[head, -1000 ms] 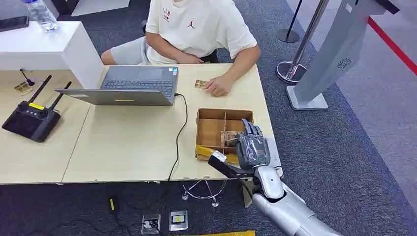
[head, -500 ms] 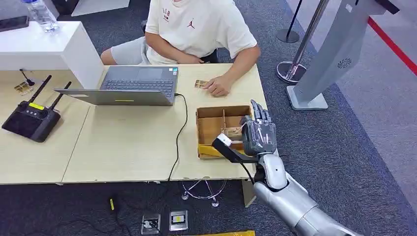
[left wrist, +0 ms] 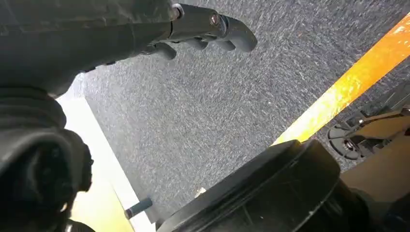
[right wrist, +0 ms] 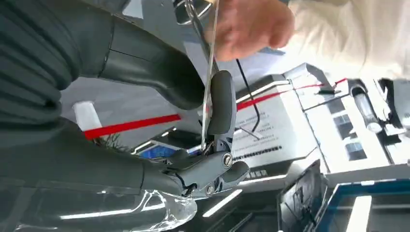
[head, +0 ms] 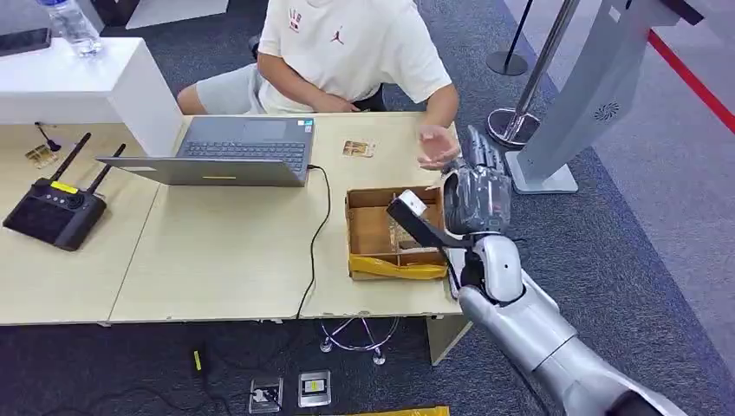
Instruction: Pass the card to the sensor for recognition and then transmit it.
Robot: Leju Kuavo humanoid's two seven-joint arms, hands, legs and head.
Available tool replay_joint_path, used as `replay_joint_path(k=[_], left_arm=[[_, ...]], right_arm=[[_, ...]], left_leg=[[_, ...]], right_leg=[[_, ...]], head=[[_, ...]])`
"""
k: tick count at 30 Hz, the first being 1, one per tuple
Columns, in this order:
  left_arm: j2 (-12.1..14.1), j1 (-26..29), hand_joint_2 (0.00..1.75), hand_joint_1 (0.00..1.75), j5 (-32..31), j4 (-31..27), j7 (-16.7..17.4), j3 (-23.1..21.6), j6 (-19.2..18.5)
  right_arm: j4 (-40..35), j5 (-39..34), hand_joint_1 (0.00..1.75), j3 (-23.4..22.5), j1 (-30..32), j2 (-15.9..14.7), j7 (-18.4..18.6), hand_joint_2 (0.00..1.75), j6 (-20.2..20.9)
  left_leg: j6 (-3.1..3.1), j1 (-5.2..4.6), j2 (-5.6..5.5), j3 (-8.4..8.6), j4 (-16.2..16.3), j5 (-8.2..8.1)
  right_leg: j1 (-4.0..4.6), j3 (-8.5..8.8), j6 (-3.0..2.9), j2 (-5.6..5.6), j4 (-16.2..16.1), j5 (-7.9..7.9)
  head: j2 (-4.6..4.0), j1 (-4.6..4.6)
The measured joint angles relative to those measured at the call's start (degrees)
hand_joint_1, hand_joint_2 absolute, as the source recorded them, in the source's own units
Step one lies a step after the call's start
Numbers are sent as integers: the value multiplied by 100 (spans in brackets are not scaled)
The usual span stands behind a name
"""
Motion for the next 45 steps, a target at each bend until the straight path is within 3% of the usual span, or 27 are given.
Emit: replay_joint_path(k=[9, 13, 24, 25, 26, 27, 28, 35, 45], left_arm=[[-31, -88, 0, 0, -225, 0, 109, -59, 0], [-48, -166, 0, 0, -367, -2, 201, -63, 0], [-50, -213, 0, 0, -542, -17, 289, -68, 0], [-50, -213, 0, 0, -551, -20, 291, -70, 0], [-50, -213, 0, 0, -564, -26, 297, -70, 0], [-50, -215, 0, 0, -570, -28, 304, -70, 0], [-50, -216, 0, 0, -573, -28, 306, -70, 0], [-46, -212, 0, 0, -579, -28, 321, -70, 0], [-37, -168, 0, 0, -601, -28, 336, -70, 0]], right_arm=[[-30, -15, 175, 7, -628, -11, 26, 175, 780], [317, -249, 175, 127, -1087, 96, 109, 175, 1086], [1474, -496, 175, 509, -1847, 450, 212, 175, 1324], [1557, -509, 161, 536, -1869, 466, 214, 175, 1322], [1625, -512, 117, 555, -1892, 496, 212, 175, 1322], [1727, -514, 84, 568, -1913, 516, 212, 175, 1322], [1803, -516, 0, 586, -1926, 535, 212, 175, 1322], [2301, -542, 0, 730, -1958, 649, 184, 175, 1314], [2645, -684, 0, 964, -1975, 640, 208, 175, 844]], left_leg=[[0, 0, -3, -7, 0, 0], [-1, 0, -3, -7, 0, 1], [-1, 1, -7, -8, 0, 2], [-1, 1, -7, -8, 0, 2], [-1, 1, -7, -8, 0, 2], [-1, 1, -7, -7, 0, 2], [-1, 1, -7, -7, 0, 2], [-1, 2, -7, -7, 0, 2], [-1, 2, -5, -6, 0, 2]], right_leg=[[0, -1, 0, -3, 2, 0], [0, -1, 0, -2, 4, 0], [1, -1, -1, -2, 4, 0], [0, -1, -1, -3, 4, 0], [0, -1, -1, -2, 4, 0], [0, -1, -1, -2, 4, 0], [0, -1, -1, -2, 3, 0], [1, -2, -1, -3, 4, 0], [1, -4, -1, -2, 3, 0]], head=[[0, 0], [0, 0], [0, -2], [0, 2], [0, -2], [0, 0], [0, 0], [0, 0], [0, 0]])
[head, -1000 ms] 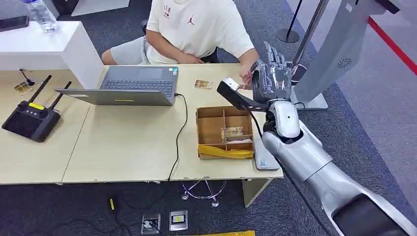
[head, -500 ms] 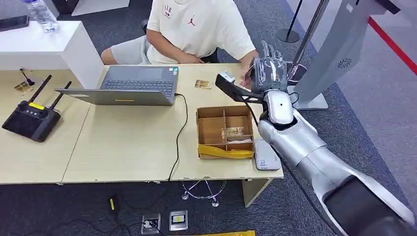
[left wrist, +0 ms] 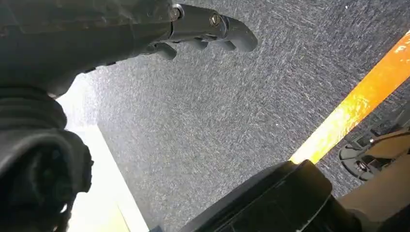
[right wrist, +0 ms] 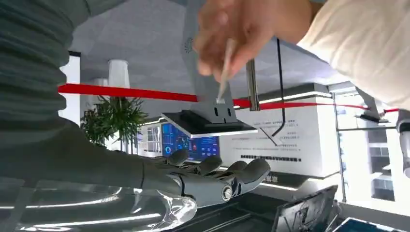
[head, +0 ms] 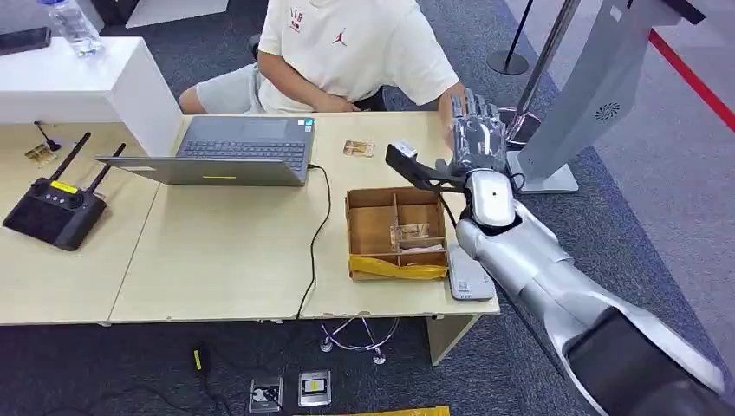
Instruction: Pass the card to the sensor for recognition and then transmit it.
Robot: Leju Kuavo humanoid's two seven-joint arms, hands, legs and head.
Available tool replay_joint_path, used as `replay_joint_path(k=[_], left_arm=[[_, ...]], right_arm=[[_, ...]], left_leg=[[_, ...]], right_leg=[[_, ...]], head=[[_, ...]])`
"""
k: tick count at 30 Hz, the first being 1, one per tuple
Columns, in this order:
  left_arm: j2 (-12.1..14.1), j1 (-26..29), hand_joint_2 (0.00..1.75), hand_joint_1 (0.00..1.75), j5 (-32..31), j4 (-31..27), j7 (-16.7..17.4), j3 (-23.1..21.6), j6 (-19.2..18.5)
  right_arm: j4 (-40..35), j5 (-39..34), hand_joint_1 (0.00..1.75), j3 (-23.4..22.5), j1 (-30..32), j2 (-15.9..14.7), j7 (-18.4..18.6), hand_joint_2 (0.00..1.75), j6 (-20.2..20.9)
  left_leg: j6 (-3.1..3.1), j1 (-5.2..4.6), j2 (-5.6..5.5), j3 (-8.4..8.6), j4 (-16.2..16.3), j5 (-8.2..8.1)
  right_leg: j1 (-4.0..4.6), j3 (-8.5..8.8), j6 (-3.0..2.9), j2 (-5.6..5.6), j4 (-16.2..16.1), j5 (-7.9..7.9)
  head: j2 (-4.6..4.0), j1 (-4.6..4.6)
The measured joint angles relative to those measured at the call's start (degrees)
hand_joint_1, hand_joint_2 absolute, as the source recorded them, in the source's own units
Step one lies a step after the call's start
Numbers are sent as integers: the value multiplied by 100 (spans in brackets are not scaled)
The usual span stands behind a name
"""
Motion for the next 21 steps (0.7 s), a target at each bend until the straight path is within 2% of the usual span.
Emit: replay_joint_path(k=[4, 6, 8, 9, 13, 21], left_arm=[[4, 44, 0, 0, 7, 0, 7, 0, 0], [4, 63, 0, 0, 28, 2, 7, 2, 0], [4, 83, 0, 0, 50, 4, -17, 11, 0], [7, 94, 0, 0, 70, 7, -37, 18, 0], [9, 139, 0, 0, 107, 11, -81, 28, 0], [11, 160, 0, 0, 109, 11, -96, 28, 0]], right_arm=[[9, -377, 0, 13, 3, -72, 2, 175, -545], [-22, -523, 0, -4, 30, -135, -11, 175, -946], [-186, -503, 0, -33, 145, -269, 29, 175, -1411], [-296, -420, 0, -50, 230, -339, 103, 175, -1491], [-946, 310, 0, -413, 806, -675, 256, 175, -1533], [-1773, 397, 0, -929, 1241, -1058, 273, 175, -1535]], left_leg=[[0, 0, 0, 2, 0, 0], [0, 0, 0, 3, 1, 0], [0, 0, 0, 5, 1, 0], [0, 0, 2, 8, 1, -1], [1, 0, 2, 8, 1, -2], [0, 0, 5, 10, 1, -2]], right_leg=[[0, -1, 0, 1, 0, 0], [0, -1, 0, 2, -1, 0], [0, 3, 0, 2, -4, 0], [0, 4, 0, 2, -4, 0], [1, 7, 0, 2, -6, 0], [2, 7, -1, 3, -6, 1]], head=[[0, 0], [0, 0], [0, 0], [0, -2], [0, 0], [0, 0]])
